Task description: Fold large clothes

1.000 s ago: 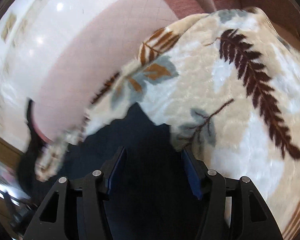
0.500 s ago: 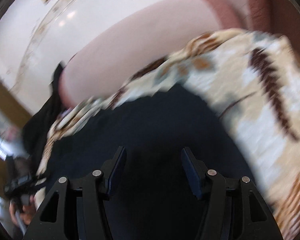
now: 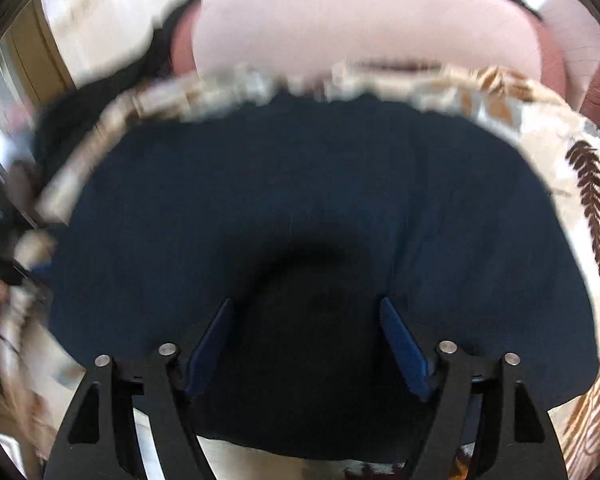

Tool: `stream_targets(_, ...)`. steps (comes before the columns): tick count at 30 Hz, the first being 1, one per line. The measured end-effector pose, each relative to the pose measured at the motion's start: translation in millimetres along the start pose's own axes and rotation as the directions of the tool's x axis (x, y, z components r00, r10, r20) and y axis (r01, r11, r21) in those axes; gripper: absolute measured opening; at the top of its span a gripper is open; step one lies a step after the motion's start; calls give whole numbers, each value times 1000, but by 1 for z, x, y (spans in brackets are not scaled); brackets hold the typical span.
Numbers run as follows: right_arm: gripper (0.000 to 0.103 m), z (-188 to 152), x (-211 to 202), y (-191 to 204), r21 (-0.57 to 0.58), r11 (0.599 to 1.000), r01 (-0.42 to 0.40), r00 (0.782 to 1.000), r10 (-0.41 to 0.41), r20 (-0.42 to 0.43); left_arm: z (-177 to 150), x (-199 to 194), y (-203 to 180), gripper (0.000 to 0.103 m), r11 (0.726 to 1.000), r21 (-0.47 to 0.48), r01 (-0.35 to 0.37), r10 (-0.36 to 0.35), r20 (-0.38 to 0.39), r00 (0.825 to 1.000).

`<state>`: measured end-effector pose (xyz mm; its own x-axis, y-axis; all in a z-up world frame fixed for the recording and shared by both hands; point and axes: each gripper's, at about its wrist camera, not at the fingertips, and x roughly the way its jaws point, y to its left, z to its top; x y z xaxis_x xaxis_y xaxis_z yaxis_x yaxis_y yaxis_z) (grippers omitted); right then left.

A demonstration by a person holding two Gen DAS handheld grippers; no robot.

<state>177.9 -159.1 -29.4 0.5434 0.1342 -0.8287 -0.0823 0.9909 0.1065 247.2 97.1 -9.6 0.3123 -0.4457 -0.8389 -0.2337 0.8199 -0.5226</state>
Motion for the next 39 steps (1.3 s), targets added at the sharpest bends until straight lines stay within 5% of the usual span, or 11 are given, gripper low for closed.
stream_targets(3, 84, -3, 0, 1, 13, 1000, -2, 999, 2, 33, -6, 10, -11, 87, 998, 4, 67, -67, -64, 996)
stream_targets(11, 94, 2, 6, 8, -16, 1000, 10, 999, -9, 36, -17, 26, -38, 85, 998, 58, -4, 5, -30, 1000)
stream_targets(12, 99, 2, 9, 7, -20, 1000, 0, 999, 1, 33, -19, 26, -41, 80, 998, 57, 13, -11, -30, 999)
stream_targets(14, 103, 2, 11, 11, -28, 1000, -3, 1000, 4, 31, -21, 27, -45, 42, 998, 51, 40, -37, -47, 998)
stream_targets(17, 103, 3, 10, 12, -29, 1000, -5, 1000, 6, 28, -22, 25, -51, 20, 998, 46, 31, -29, -42, 999)
stream_targets(25, 101, 2, -23, -8, 5, 999, -34, 998, 34, 54, -32, -4, -84, 12, 994, 64, 90, -90, -2, 996)
stream_targets(34, 102, -15, -77, -101, 92, 980, 177, 971, -189, 147, -60, -16, -162, 7, 975, 163, 149, -151, 1, 988)
stream_targets(39, 102, -42, -52, -164, 223, 960, 173, 984, -175, -8, -78, 0, -211, 0, 958, 212, 195, -189, -46, 981)
